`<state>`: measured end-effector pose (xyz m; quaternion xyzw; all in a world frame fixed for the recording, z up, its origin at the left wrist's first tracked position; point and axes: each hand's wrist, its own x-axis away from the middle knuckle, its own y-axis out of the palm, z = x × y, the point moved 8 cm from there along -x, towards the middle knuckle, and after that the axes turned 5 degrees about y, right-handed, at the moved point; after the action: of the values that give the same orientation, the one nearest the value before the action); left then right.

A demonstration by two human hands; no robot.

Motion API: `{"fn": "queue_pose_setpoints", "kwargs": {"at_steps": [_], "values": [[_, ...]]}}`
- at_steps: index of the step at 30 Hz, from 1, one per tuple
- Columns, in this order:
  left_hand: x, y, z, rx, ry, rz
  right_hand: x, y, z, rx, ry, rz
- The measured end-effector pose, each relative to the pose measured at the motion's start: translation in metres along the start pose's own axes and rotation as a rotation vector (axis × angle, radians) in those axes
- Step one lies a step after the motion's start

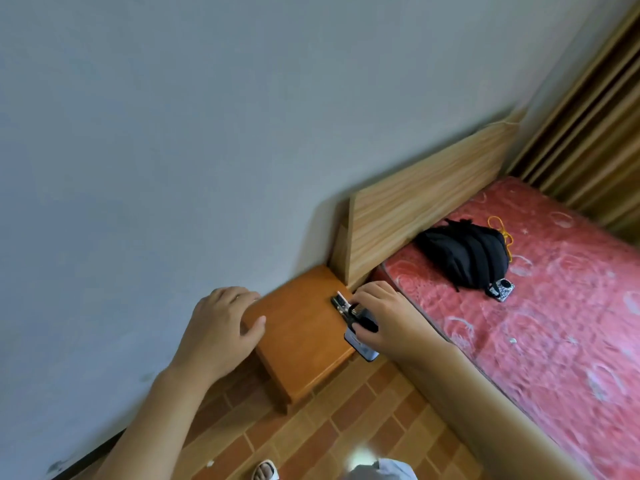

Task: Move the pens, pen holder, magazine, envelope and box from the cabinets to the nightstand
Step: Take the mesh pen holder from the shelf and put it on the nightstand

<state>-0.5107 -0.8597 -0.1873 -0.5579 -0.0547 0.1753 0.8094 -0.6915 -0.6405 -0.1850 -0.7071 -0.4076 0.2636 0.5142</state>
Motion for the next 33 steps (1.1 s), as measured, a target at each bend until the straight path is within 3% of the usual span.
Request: {"fn": "queue_pose_setpoints", "kwargs": {"at_steps": [9, 19, 25, 33], "values": [[-0.073, 0.034, -0.005, 0.049, 0.023, -0.052, -0.063, 0.002, 0.046, 0.006, 0.032, -0.013], [-0.16, 0.082, -0.015, -0.046, -0.114, -0.094, -0.174, 0.024, 0.129, -0.056, -0.095, -0.061], [-0.195, 0.134, -0.036, -0.11, -0.184, -0.144, -0.238, 0.07, 0.175, -0.094, -0.158, -0.091], [-0.238, 0.228, -0.078, -0.083, -0.165, -0.218, -0.289, 0.155, 0.227, -0.113, -0.095, -0.116]]}}
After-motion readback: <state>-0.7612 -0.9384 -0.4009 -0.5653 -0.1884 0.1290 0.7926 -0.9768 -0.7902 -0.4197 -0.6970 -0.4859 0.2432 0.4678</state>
